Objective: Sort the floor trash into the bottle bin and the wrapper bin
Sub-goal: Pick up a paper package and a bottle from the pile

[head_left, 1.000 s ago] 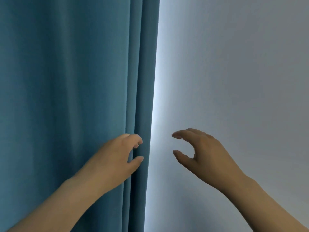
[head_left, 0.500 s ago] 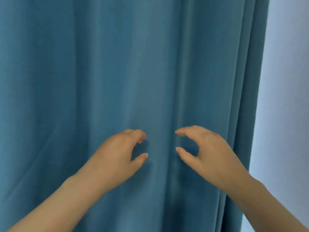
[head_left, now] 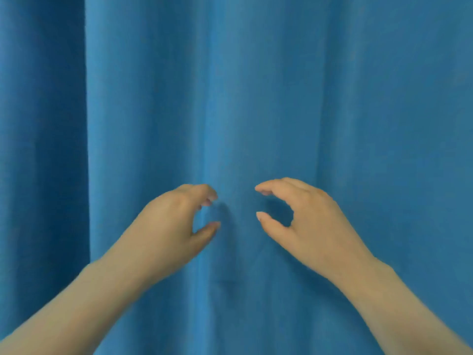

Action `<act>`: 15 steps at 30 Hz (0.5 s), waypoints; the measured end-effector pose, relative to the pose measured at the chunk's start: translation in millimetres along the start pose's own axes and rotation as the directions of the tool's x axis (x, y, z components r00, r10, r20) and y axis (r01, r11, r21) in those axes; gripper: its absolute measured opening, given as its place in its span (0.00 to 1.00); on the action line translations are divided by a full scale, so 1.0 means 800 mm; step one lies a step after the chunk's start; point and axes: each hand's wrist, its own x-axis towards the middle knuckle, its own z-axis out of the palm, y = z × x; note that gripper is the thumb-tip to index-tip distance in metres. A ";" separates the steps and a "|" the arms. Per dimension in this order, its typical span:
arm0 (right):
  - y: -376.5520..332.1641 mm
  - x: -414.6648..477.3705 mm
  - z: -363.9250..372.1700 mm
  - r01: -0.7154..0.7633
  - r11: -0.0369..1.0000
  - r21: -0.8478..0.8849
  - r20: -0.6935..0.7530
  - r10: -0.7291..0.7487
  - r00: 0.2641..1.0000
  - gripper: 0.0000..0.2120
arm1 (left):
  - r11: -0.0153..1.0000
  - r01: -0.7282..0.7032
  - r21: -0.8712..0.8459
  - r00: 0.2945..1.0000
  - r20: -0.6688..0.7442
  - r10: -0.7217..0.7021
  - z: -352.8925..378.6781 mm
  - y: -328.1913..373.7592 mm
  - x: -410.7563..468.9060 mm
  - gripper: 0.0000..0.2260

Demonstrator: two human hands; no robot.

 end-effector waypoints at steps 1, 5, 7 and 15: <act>-0.011 0.010 0.014 0.024 0.999 0.033 0.009 -0.024 1.000 0.16 | 0.999 0.037 0.026 0.999 -0.001 -0.037 -0.009 -0.014 -0.006 0.15; -0.051 0.045 0.063 0.136 0.978 0.158 0.020 -0.141 0.990 0.16 | 0.974 0.182 0.134 0.983 -0.020 -0.181 -0.037 -0.063 -0.030 0.16; -0.068 0.060 0.084 0.188 0.957 0.219 0.028 -0.199 0.980 0.16 | 0.951 0.249 0.183 0.968 -0.035 -0.247 -0.050 -0.079 -0.043 0.16; -0.138 0.114 0.151 0.390 0.810 0.439 -0.009 -0.430 0.903 0.17 | 0.790 0.489 0.369 0.872 -0.200 -0.447 -0.105 -0.112 -0.085 0.15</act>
